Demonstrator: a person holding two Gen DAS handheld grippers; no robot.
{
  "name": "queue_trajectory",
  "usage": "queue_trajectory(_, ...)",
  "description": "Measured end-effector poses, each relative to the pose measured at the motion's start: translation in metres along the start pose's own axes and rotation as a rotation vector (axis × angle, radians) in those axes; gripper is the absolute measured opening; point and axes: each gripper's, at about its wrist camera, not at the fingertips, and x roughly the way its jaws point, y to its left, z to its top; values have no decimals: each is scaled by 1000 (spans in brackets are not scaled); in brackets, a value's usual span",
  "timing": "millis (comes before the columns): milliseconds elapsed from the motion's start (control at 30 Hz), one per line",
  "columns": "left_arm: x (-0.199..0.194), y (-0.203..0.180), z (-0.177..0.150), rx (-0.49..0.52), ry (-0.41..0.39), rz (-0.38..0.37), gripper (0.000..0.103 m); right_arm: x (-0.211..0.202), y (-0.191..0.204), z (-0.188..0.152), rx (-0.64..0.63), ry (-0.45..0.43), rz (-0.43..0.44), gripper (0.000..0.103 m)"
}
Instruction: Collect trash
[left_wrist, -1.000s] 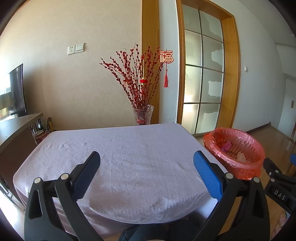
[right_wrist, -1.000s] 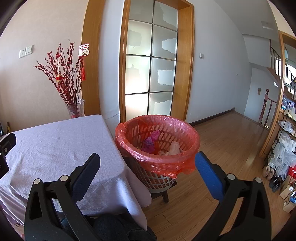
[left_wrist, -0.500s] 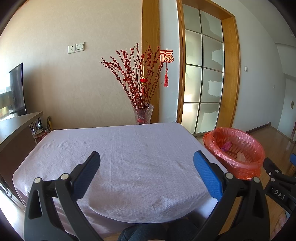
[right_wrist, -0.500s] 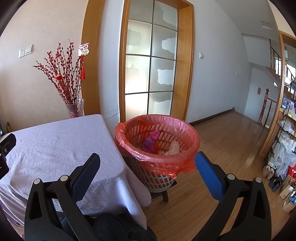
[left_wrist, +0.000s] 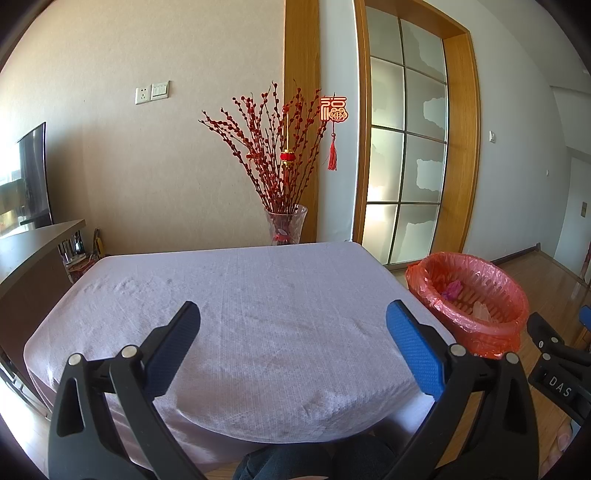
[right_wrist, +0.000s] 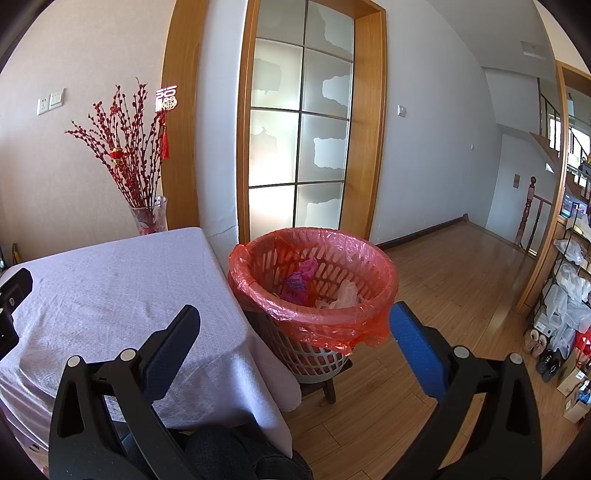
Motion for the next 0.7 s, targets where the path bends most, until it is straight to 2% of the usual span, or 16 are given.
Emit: queue_trajectory(700, 1, -2, -5, 1, 8, 2, 99, 0, -1, 0, -1, 1, -1, 101)
